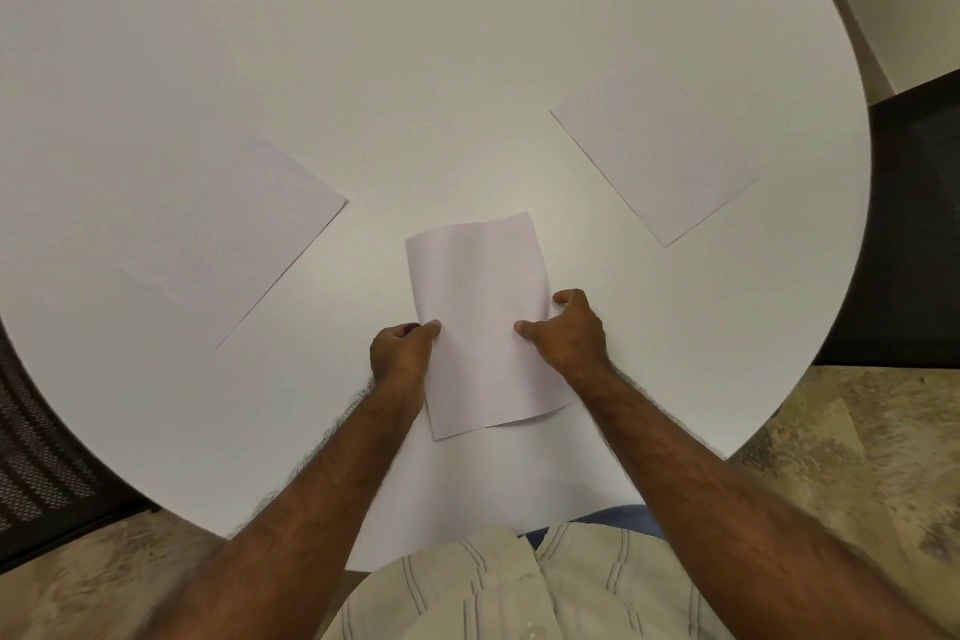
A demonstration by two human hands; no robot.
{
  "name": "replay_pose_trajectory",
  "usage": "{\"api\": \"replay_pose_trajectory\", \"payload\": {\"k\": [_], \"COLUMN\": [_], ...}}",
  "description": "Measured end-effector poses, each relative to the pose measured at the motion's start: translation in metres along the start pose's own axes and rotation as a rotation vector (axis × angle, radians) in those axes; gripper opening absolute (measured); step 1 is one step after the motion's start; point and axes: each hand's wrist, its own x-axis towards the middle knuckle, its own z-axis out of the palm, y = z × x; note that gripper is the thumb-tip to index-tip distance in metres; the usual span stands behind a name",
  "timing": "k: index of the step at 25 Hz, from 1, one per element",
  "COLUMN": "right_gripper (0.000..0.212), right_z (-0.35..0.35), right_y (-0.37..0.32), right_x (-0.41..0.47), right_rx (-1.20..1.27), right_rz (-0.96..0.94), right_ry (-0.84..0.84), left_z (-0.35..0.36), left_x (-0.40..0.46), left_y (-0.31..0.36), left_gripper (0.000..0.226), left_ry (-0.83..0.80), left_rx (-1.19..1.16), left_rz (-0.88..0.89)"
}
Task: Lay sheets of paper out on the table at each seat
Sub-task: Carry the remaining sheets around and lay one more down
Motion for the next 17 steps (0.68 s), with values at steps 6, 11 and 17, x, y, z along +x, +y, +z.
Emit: {"api": "replay_pose_trajectory", "payload": {"k": [6, 11, 17], "right_gripper": [0.066, 0.027, 0.019], "right_z": [-0.001, 0.003, -0.006], "right_y": [0.003, 0.009, 0.022], "right_x": [0.003, 0.003, -0.011], "right_rx": [0.084, 0.276, 0.342], "right_rz": [0.013, 0.041, 0.017], "right_ry": [-0.027, -0.097, -0.087], "left_z": [-0.002, -0.010, -0.019], "left_x": [-0.005, -0.009, -0.017], "left_y": [0.000, 0.002, 0.000], "left_gripper": [0.036, 0.034, 0.024], "left_ry": [-0.024, 0.000, -0.012], "left_rx": [-0.048, 0.030, 0.069], "left_rz": [0.022, 0.102, 0.205]}}
